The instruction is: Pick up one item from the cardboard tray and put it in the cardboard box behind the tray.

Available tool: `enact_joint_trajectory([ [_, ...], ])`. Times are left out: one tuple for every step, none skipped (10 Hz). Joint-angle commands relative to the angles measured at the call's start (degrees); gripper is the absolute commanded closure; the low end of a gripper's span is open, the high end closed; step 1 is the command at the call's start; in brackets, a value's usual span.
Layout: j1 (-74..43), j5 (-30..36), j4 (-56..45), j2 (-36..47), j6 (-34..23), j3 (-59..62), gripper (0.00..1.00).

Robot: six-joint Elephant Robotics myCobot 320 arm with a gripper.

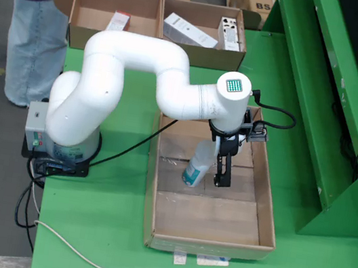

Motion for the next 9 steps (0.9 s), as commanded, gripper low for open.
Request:
enact_joint_trajectory([
  [-0.2, -0.1, 0.6, 1.3, 0.2, 1.8, 0.00],
  [-0.2, -0.1, 0.6, 1.3, 0.2, 1.8, 0.00],
  [-0.2, -0.1, 0.6, 1.3, 0.2, 1.8, 0.00],
  [-0.2, -0.1, 0.6, 1.3, 0.2, 1.8, 0.00],
  [-0.2, -0.1, 0.6, 1.3, 0.2, 1.8, 0.00],
  [-0.2, -0.1, 0.6, 1.3, 0.2, 1.8, 0.00],
  [-0.2, -0.1, 0.6, 1.3, 0.2, 1.8, 0.00],
  [-0.3, 0.0, 1.5, 3.3, 0.3, -0.6, 0.00],
  [-0.5, -0.6, 1.7, 6.9, 1.1, -4.7, 0.00],
])
